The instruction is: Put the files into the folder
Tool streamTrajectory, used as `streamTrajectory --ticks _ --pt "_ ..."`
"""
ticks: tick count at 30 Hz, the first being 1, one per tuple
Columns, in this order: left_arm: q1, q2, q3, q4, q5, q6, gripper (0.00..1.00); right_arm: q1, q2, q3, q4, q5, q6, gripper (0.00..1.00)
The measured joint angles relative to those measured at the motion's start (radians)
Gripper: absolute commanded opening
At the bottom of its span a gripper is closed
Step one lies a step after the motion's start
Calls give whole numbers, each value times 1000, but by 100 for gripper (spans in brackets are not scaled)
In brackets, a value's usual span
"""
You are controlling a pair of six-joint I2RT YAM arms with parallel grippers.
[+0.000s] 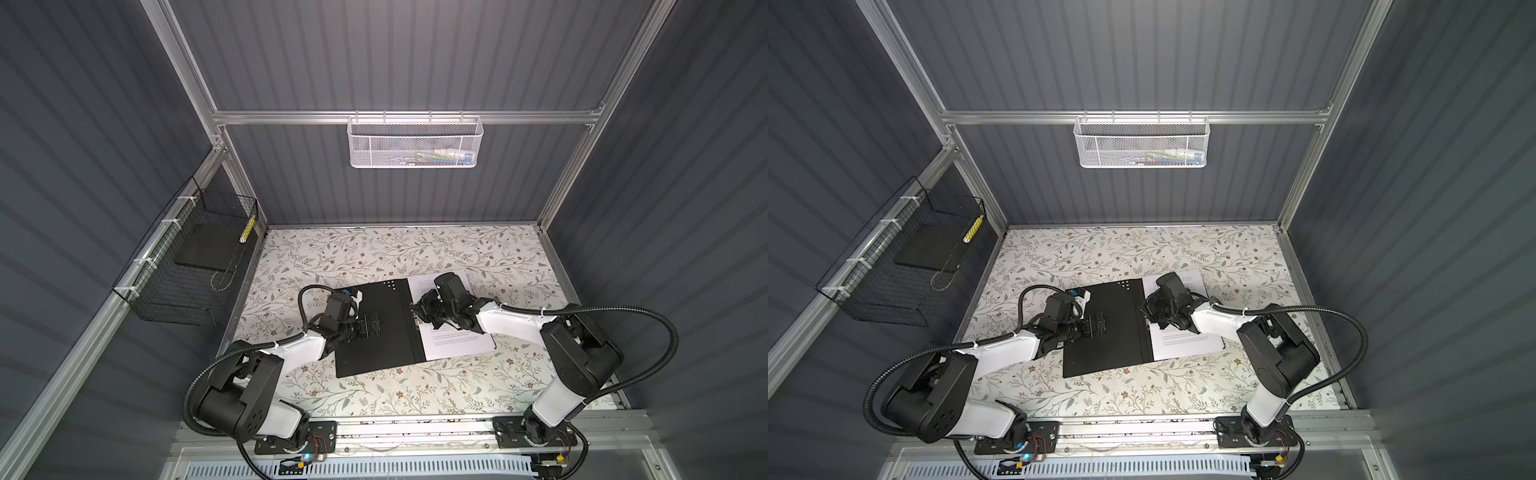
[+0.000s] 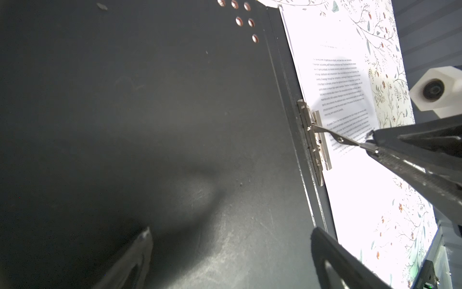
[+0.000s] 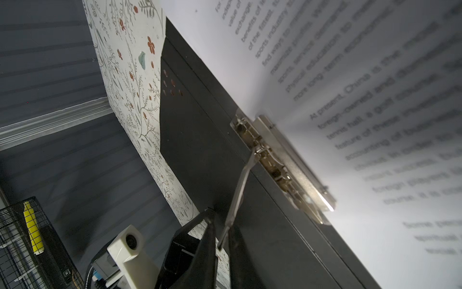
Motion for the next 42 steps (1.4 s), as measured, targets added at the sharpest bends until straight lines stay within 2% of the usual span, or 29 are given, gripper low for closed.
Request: streamTrajectory --ticks 3,9,24,36,42 --pt "0 0 0 0 0 0 100 0 0 -5 8 0 3 12" --pt "0 1 0 0 -9 -7 99 3 -3 -36 29 0 17 0" --pt "-3 100 91 -10 -103 -54 100 -8 -25 -154 170 -4 -54 0" --pt "-3 130 118 -4 -122 -57 99 -10 -66 -177 107 71 -227 0" --pt "-3 136 124 -5 -129 -57 100 -8 -65 -185 106 84 -267 0"
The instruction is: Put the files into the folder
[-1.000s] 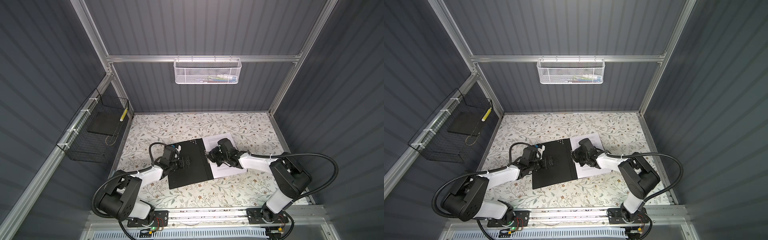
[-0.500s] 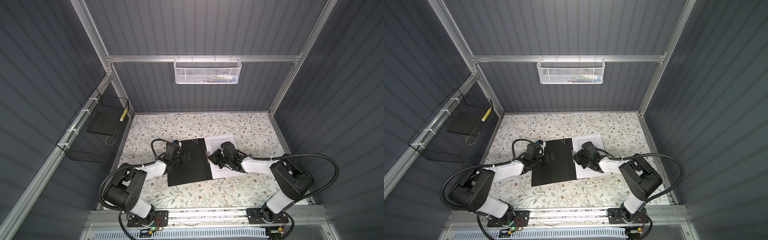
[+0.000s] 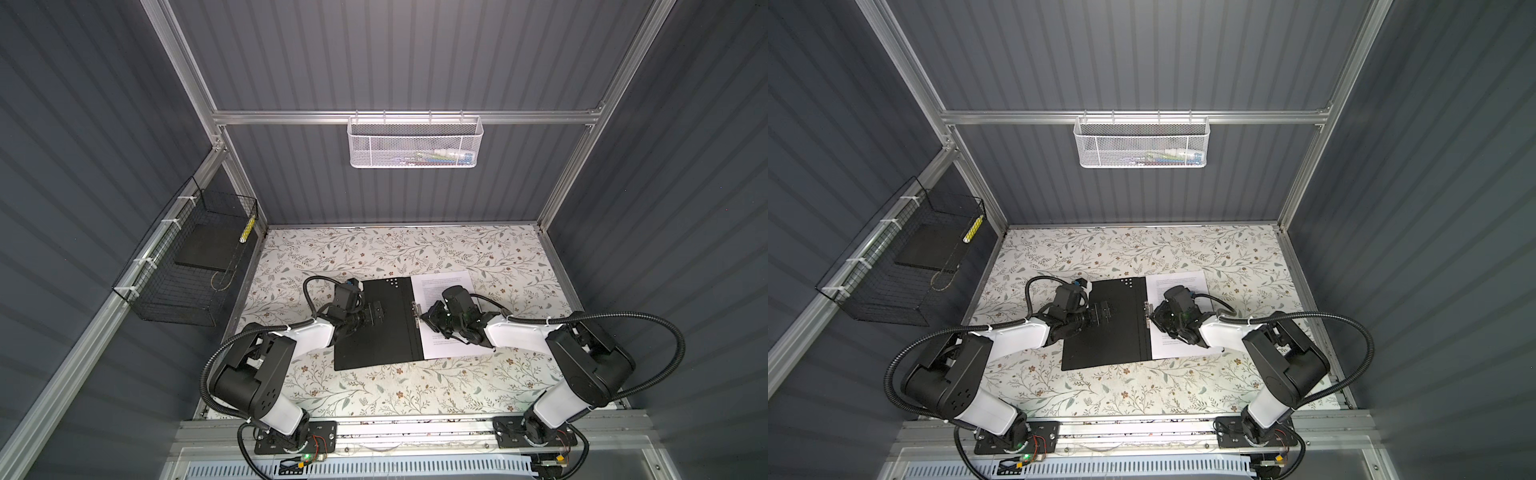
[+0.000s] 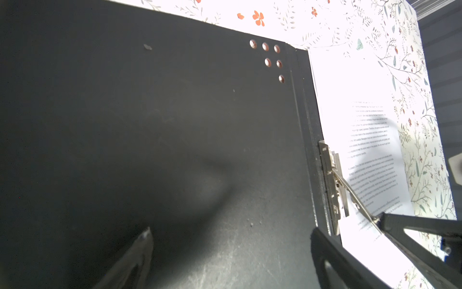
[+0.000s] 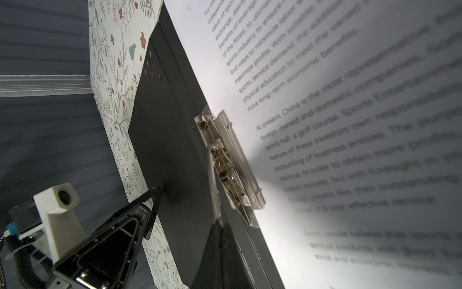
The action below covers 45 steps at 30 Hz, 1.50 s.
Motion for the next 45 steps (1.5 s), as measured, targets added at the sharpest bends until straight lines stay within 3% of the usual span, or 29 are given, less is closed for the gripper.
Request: streamTrajectory --ticks 19,45 --pt "0 2 2 1 -4 0 99 23 56 -17 53 -8 -14 0" --pt "0 4 4 2 -5 0 100 46 45 16 -13 103 -42 0"
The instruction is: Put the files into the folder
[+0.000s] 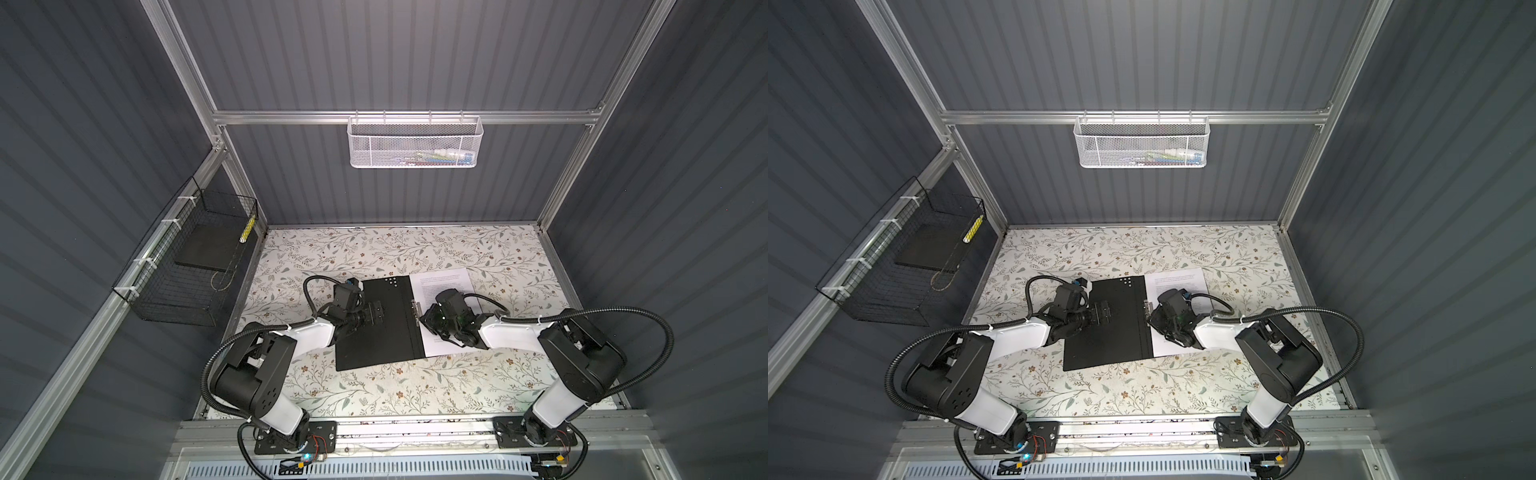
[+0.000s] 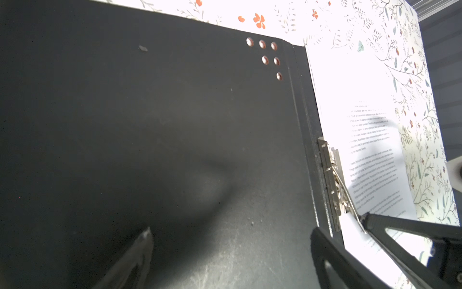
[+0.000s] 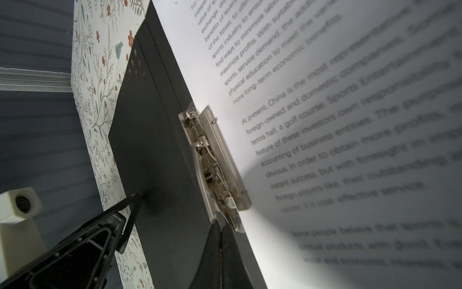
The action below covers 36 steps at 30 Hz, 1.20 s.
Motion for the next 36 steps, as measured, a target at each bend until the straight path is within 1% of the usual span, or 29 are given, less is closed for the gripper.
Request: streamTrajectory --ticks 6,18,30,36 --pt "0 0 0 2 0 0 99 8 35 31 -27 8 -3 0" --pt "0 0 0 5 0 0 100 27 73 77 -70 76 -7 0" --pt "0 0 -2 6 -5 0 100 34 115 100 -64 111 -12 0" --pt "0 -3 -5 7 -11 0 100 35 90 71 -11 98 -48 0"
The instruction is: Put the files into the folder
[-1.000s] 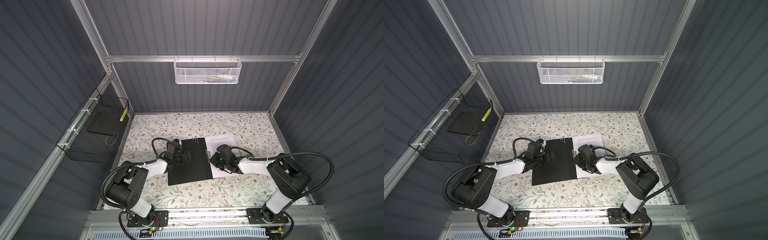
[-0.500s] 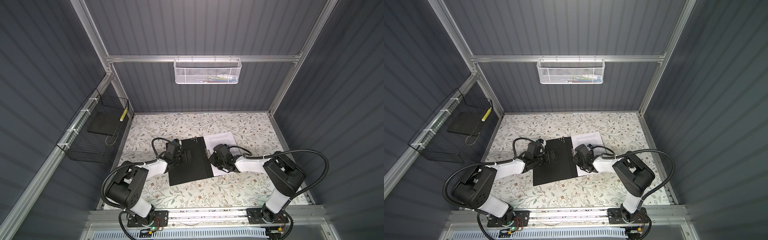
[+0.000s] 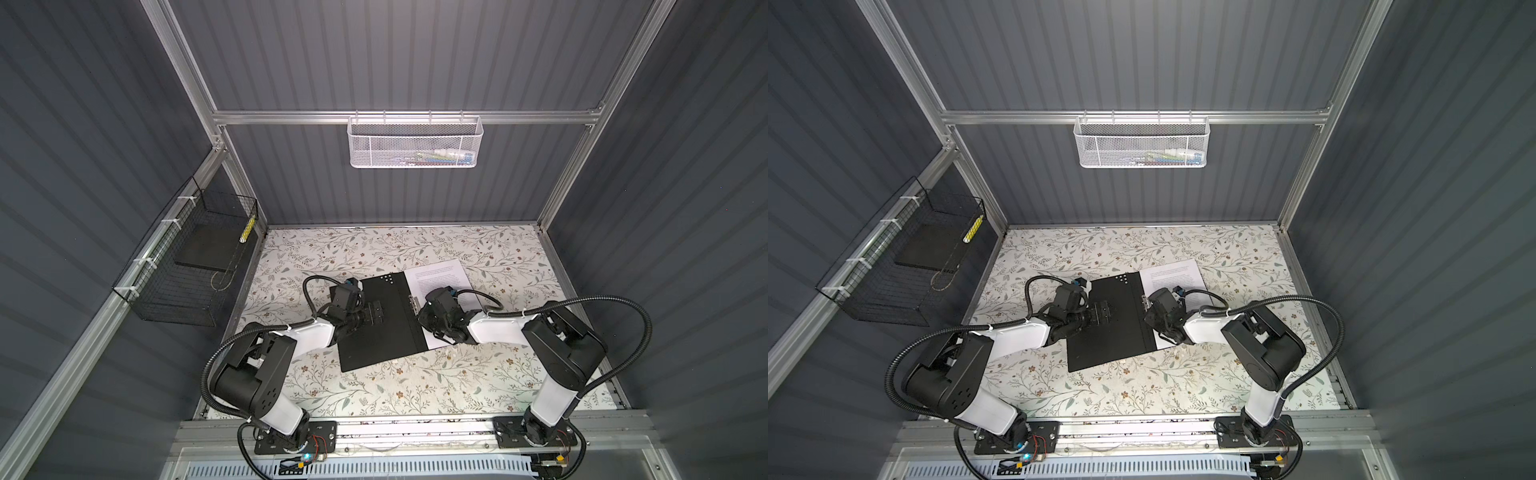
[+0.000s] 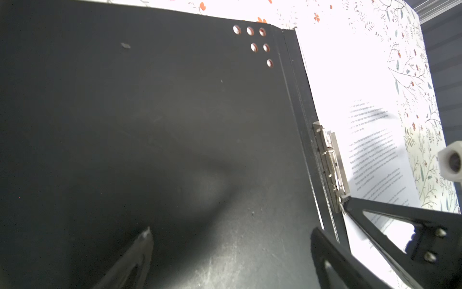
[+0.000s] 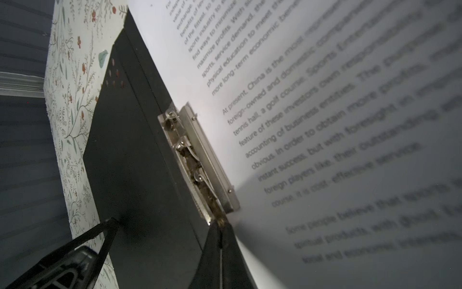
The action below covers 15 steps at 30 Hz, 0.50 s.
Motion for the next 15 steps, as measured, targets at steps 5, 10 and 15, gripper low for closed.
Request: streamTrajectory --ticks 5,10,15 --pt "0 0 0 0 1 0 99 5 -38 -34 2 -46 -37 8" --pt "0 0 0 -1 4 3 100 3 -42 -32 -16 -96 -79 37" --pt "5 -4 1 -2 32 16 100 4 -82 -32 -43 -148 -156 62"
